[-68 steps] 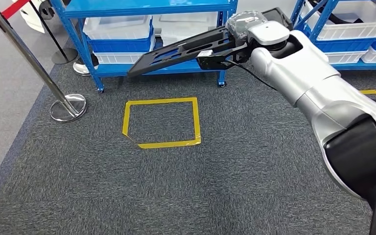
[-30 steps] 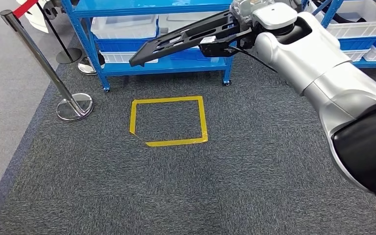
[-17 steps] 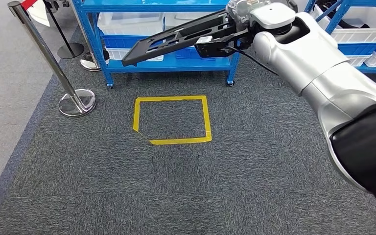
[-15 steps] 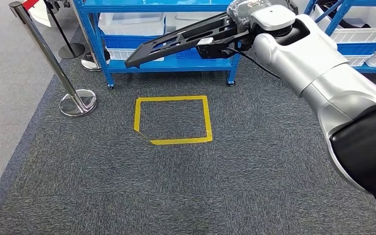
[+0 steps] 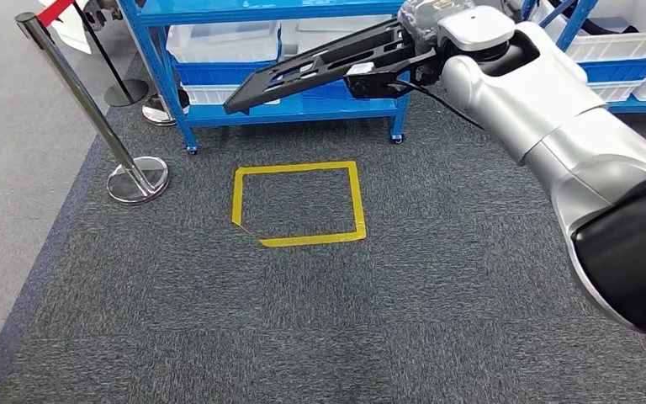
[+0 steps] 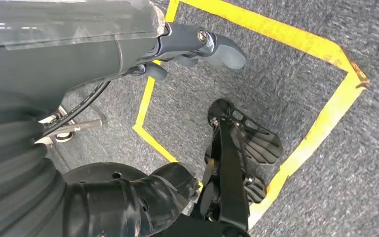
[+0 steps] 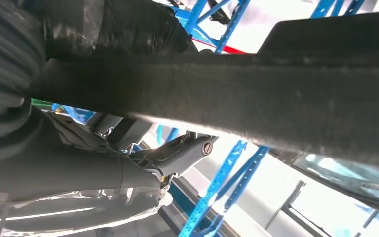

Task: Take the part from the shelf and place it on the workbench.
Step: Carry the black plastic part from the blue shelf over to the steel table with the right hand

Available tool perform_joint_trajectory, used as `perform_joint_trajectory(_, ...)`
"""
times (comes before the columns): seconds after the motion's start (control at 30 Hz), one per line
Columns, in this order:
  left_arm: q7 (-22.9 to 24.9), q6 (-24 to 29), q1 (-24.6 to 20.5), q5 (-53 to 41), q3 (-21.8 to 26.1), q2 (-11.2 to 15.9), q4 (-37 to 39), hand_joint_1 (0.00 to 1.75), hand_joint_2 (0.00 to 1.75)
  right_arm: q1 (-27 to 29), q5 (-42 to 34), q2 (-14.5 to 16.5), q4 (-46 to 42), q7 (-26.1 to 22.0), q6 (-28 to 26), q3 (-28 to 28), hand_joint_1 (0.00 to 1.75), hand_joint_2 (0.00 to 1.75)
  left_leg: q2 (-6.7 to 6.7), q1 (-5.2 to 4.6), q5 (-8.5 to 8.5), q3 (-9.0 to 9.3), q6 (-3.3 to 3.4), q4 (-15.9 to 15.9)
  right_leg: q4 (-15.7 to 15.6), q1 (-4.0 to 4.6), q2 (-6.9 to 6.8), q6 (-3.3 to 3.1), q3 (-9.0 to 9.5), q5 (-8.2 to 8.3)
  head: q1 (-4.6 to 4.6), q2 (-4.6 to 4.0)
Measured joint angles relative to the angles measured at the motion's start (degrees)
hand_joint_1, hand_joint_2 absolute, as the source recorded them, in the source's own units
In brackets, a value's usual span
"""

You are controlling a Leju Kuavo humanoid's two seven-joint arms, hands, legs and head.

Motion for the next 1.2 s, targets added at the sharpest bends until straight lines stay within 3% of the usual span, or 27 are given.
perform_joint_trajectory(0.07,-0.17,-0.13,-0.02,-0.07,0.10,0.09,0.00,0.00,1.75,0.07,-0.03,-0.01,0.00,0.00,-0.02,0.00,1.75,1.75,0.04,0.25,3.05,4.16,-0.09,-7.05,0.49,-0.12,0.01,0.24,-0.51,0.16,0.00,0.00)
perform_joint_trajectory(0.13,-0.72,-0.47,-0.08,-0.16,0.13,0.16,0.00,0.00,1.75,0.00,-0.07,-0.12,0.00,0.01,-0.04,0.00,1.75,1.75,-0.01,0.10,5.00,7.56,0.14,-13.28,0.76,-0.03,0.00,0.74,-0.95,0.45,0.00,0.00)
perform_joint_trajectory(0.27,-2.02,-0.95,-0.10,-0.11,0.20,0.19,0.00,0.00,1.75,-0.05,-0.16,-0.55,0.00,-0.07,-0.07,0.00,1.75,1.75,-0.11,-0.12,6.00,7.64,1.65,-14.88,0.45,0.01,0.04,2.31,-1.40,1.04,0.03,0.00)
perform_joint_trajectory(0.33,-2.08,-0.86,-0.09,-0.11,0.27,0.21,0.00,0.00,1.75,-0.11,-0.23,-0.92,0.00,-0.14,-0.09,0.00,1.75,1.75,0.07,0.08,6.88,7.35,2.78,-15.49,3.00,-0.03,0.23,2.76,-2.50,-1.35,0.04,-0.01)
perform_joint_trajectory(0.43,-2.07,-0.73,-0.15,-0.11,0.47,0.22,0.00,0.00,1.75,-0.01,-0.28,-1.41,0.01,-0.17,-0.13,0.00,1.75,1.75,0.16,-0.05,7.74,6.29,3.58,-15.52,13.33,-0.08,0.51,3.05,-6.10,-7.97,0.04,-0.01)
perform_joint_trajectory(0.47,-2.06,-0.71,-0.14,-0.11,0.54,0.25,0.00,0.00,1.75,0.08,-0.28,-1.52,0.01,-0.17,-0.13,0.00,1.75,1.75,0.15,-0.12,7.94,5.89,3.63,-15.41,15.76,-0.09,0.53,3.12,-6.68,-8.97,0.04,-0.01)
perform_joint_trajectory(0.5,-2.05,-0.68,-0.11,-0.13,0.58,0.28,0.00,0.00,1.75,0.15,-0.28,-1.58,0.02,-0.17,-0.12,0.00,1.75,1.75,0.14,-0.17,8.10,5.53,3.61,-15.27,16.32,-0.09,0.52,3.11,-6.37,-8.91,0.04,-0.01)
perform_joint_trajectory(0.53,-2.05,-0.67,-0.09,-0.16,0.61,0.30,0.00,0.00,1.75,0.19,-0.28,-1.62,0.02,-0.17,-0.11,0.00,1.75,1.75,0.12,-0.22,8.23,5.22,3.56,-15.11,14.97,-0.08,0.52,3.04,-5.06,-8.02,0.04,-0.01)
perform_joint_trajectory(0.6,-2.05,-0.66,-0.08,-0.24,0.63,0.32,0.00,0.00,1.75,0.12,-0.28,-1.64,0.01,-0.17,-0.10,0.00,1.75,1.75,0.10,-0.30,8.36,4.81,3.38,-14.77,7.72,0.00,0.54,2.62,-0.25,-5.40,0.04,0.00)
perform_joint_trajectory(0.67,-2.06,-0.68,-0.16,-0.27,0.64,0.30,0.00,0.00,1.75,0.01,-0.28,-1.63,-0.04,-0.17,-0.09,0.00,1.75,1.75,0.09,-0.44,8.51,4.52,2.96,-14.49,1.91,0.32,0.58,2.18,3.30,-4.12,0.04,0.00)
perform_joint_trajectory(0.73,-2.08,-0.72,-0.21,-0.27,0.66,0.29,0.00,0.00,1.75,-0.03,-0.28,-1.63,-0.07,-0.17,-0.04,0.00,1.75,1.75,0.06,-0.54,8.87,4.37,2.32,-14.45,0.70,0.59,0.61,1.86,3.82,-3.97,0.04,-0.01)
perform_joint_trajectory(0.8,-2.01,-0.73,-0.19,-0.26,0.67,0.36,0.01,0.00,1.75,-0.05,-0.28,-1.54,-0.07,-0.20,0.05,0.00,1.75,1.75,-0.04,-0.59,8.56,4.04,1.64,-14.15,0.13,0.17,0.44,1.26,3.72,-3.44,0.02,-0.01)
perform_joint_trajectory(0.87,-1.84,-0.73,-0.15,-0.26,0.67,0.38,0.02,0.00,1.75,-0.11,-0.28,-1.38,-0.07,-0.25,0.16,0.00,1.75,1.75,-0.09,-0.45,5.73,2.64,0.92,-10.89,-0.37,-0.22,0.18,0.51,3.45,-2.68,-0.02,0.00)
perform_joint_trajectory(0.93,-1.72,-0.69,-0.14,-0.27,0.67,0.34,0.02,0.00,1.75,-0.14,-0.28,-1.27,-0.07,-0.27,0.26,0.00,1.75,1.75,-0.06,-0.11,1.48,0.14,0.31,-3.88,-0.27,-0.13,0.08,0.15,2.79,-2.24,-0.05,0.00)
perform_joint_trajectory(1.0,-1.57,-0.63,-0.14,-0.28,0.68,0.36,0.02,0.00,1.75,-0.07,-0.28,-1.23,-0.07,-0.30,0.33,0.00,1.75,1.75,-0.04,0.11,-0.32,-1.26,-0.10,1.20,0.11,-0.09,0.07,0.15,2.02,-1.98,-0.04,0.00)
perform_joint_trajectory(1.03,-1.52,-0.61,-0.15,-0.28,0.69,0.37,0.02,0.00,1.75,-0.03,-0.32,-1.22,-0.07,-0.33,0.34,0.00,1.75,1.75,-0.03,0.19,0.34,-0.54,-0.21,0.86,0.37,-0.10,0.08,0.21,1.63,-1.92,-0.04,0.00)
perform_joint_trajectory(1.07,-1.59,-0.61,-0.15,-0.29,0.72,0.37,0.02,0.00,1.75,0.00,-0.40,-1.22,-0.07,-0.36,0.34,0.00,1.75,1.75,-0.01,0.27,1.82,1.23,-0.23,-1.65,0.65,-0.13,0.10,0.25,1.30,-1.89,-0.04,0.00)
perform_joint_trajectory(1.13,-2.06,-0.67,-0.19,-0.32,0.80,0.38,0.02,0.00,1.75,-0.02,-0.62,-1.24,-0.08,-0.39,0.33,0.00,1.75,1.75,0.05,0.27,4.19,5.91,-0.03,-9.42,1.11,-0.11,0.10,0.49,0.72,-1.81,-0.04,-0.01)
perform_joint_trajectory(1.2,-2.51,-0.71,-0.22,-0.35,0.93,0.39,0.02,0.00,1.75,-0.07,-0.75,-1.32,-0.09,-0.39,0.34,0.00,1.75,1.75,-0.02,0.01,4.71,8.13,0.42,-13.56,1.27,-0.02,0.06,1.06,0.35,-1.48,-0.04,-0.01)
